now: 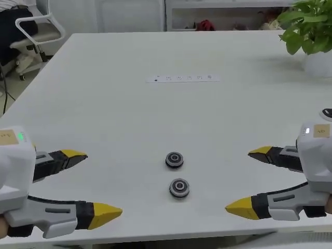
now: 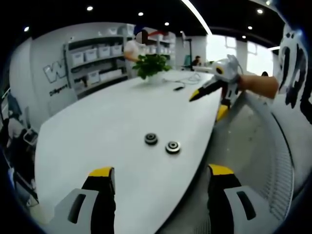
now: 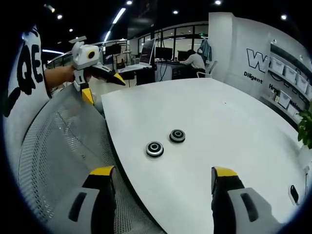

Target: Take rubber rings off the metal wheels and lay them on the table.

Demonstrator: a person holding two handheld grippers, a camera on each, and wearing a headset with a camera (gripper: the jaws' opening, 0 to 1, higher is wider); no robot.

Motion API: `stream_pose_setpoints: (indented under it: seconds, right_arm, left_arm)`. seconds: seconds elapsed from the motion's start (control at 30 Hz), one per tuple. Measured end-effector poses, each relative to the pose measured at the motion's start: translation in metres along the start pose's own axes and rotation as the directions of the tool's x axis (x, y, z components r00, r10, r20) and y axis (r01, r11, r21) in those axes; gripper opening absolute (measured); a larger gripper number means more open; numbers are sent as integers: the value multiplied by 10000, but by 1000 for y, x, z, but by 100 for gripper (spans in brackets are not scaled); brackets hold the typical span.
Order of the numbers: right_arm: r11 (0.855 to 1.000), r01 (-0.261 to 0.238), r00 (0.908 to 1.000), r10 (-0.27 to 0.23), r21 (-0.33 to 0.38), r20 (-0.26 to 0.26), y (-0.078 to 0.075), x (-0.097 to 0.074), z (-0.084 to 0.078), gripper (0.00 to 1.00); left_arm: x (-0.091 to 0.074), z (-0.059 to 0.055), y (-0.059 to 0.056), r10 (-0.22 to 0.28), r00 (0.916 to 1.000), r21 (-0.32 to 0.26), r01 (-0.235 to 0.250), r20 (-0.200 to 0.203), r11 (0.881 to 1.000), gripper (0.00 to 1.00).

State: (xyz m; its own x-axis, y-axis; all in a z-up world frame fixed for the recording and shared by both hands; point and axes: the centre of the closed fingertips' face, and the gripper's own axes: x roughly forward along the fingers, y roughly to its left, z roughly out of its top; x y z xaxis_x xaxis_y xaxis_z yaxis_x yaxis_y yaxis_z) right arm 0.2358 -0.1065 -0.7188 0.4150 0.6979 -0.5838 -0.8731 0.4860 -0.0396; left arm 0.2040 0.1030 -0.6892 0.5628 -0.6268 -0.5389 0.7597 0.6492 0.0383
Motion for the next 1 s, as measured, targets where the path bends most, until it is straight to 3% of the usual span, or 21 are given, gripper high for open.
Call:
stream_pose_setpoints:
  seconds: [1.0]
  right_arm:
    - [9999, -106, 9999, 106, -64, 12, 0, 2, 3, 75]
  left_arm:
    - [1, -1, 4, -20, 9999, 93, 21, -151, 10000, 77]
